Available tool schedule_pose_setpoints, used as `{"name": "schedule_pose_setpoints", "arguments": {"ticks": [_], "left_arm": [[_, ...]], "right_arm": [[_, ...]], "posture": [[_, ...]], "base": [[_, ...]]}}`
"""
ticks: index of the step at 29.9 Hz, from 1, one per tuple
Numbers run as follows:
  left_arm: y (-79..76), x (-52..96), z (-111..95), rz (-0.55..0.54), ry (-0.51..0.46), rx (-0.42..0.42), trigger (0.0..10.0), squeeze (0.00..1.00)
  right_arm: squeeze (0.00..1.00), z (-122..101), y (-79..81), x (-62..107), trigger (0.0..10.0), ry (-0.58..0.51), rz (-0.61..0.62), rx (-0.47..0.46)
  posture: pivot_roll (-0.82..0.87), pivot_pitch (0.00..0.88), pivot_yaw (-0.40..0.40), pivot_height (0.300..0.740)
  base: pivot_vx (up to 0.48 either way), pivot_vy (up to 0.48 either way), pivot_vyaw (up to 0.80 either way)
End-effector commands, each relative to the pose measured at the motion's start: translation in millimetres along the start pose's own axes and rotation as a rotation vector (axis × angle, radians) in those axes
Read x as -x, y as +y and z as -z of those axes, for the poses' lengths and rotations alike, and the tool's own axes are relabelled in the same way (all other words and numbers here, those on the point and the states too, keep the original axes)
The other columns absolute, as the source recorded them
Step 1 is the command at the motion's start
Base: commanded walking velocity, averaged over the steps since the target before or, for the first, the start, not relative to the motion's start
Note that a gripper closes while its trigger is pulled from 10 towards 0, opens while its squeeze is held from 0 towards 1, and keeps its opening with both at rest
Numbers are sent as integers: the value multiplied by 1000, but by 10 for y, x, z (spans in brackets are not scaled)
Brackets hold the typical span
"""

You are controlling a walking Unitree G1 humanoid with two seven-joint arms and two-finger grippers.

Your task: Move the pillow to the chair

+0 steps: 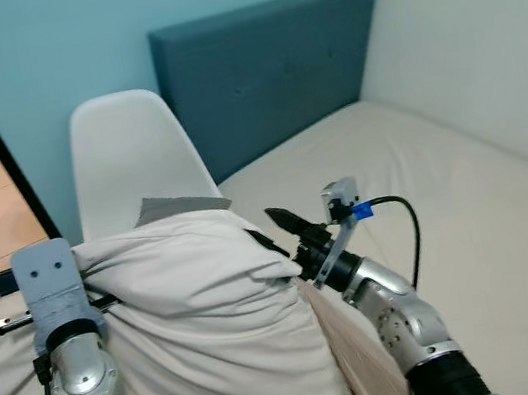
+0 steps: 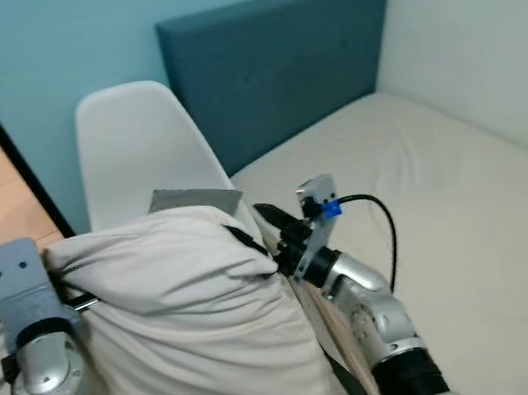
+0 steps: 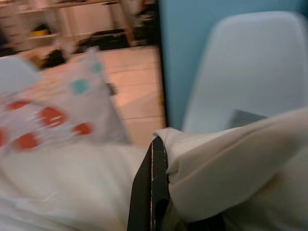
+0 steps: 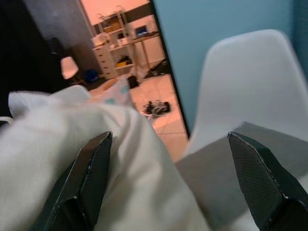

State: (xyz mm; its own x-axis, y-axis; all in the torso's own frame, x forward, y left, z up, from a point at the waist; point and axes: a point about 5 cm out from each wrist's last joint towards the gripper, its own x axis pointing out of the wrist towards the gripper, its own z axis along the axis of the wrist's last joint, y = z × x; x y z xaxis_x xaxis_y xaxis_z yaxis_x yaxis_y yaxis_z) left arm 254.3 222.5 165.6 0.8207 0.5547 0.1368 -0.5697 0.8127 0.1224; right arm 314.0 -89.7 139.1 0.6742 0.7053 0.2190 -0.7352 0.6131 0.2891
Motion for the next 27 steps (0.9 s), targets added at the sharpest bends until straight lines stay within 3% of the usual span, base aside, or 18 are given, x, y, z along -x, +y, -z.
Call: {"name": "schedule_pose_setpoints", "arguments": {"ticks": [1, 8, 17, 27], "left_arm": [[-3, 37, -184, -14, -102, 23, 10000, 0], [-3, 52, -177, -20, -99, 16, 10000, 0], [8, -50, -225, -25, -120, 14, 10000, 0], [-116, 11, -159, 48, -78, 19, 10000, 0]], "right_arm": [[0, 52, 14, 16, 10000, 19, -4, -18], [0, 50, 19, 13, 10000, 17, -9, -26], [0, 42, 20, 5, 10000, 14, -14, -34], [0, 17, 34, 2, 10000, 9, -20, -37]], "posture": [[26, 0, -70, 740], [30, 0, -73, 740], [34, 0, -79, 740], [27, 0, -80, 740]], "base": [[0, 0, 688], [0, 0, 688], [0, 0, 688], [0, 0, 688]]}}
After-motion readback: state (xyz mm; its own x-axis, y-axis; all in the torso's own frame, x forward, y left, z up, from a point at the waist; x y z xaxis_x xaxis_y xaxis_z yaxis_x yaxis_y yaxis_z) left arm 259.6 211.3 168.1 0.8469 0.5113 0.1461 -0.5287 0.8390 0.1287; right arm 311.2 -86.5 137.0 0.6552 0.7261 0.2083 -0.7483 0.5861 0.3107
